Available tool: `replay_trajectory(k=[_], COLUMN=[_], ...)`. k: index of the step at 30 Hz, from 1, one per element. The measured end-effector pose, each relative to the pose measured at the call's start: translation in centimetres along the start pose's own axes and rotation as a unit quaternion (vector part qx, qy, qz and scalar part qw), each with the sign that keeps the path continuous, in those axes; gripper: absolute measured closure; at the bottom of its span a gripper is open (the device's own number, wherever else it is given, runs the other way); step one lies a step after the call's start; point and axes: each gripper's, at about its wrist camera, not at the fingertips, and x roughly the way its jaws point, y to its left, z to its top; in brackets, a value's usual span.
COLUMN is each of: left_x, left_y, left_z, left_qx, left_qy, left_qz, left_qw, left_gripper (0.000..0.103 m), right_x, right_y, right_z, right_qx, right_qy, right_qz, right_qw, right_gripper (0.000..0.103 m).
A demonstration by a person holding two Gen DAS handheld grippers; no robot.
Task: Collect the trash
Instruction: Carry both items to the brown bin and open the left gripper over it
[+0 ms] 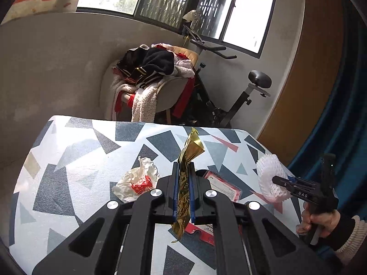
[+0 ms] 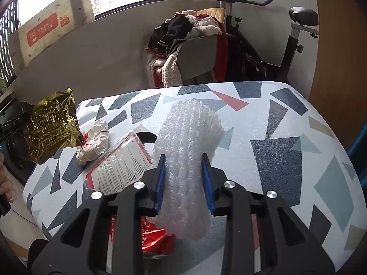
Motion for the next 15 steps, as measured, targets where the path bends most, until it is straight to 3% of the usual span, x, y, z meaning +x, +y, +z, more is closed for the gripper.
replay_trajectory(k=[9, 15], left_x=[-4.0, -7.6], left_y=[-2.7, -3.8], left_z=[-3.7, -7.3], left_qx=[0.004, -0.019], left_qy=[0.025, 0.029], left_qz=[-0.032, -0.065], left_qw=[0.9992, 0.9973], left_gripper=[0.095, 0.095], right_x=[-4.6, -7.9], right_y=[2.6, 4.1], right_z=[-2.4, -5.3], right_qx=[-0.008, 0.012], right_qy=[-0.017, -0.024], right_qz=[0.021, 0.046], right_qw=[1.000, 0.999], right_gripper=[0.071, 0.071])
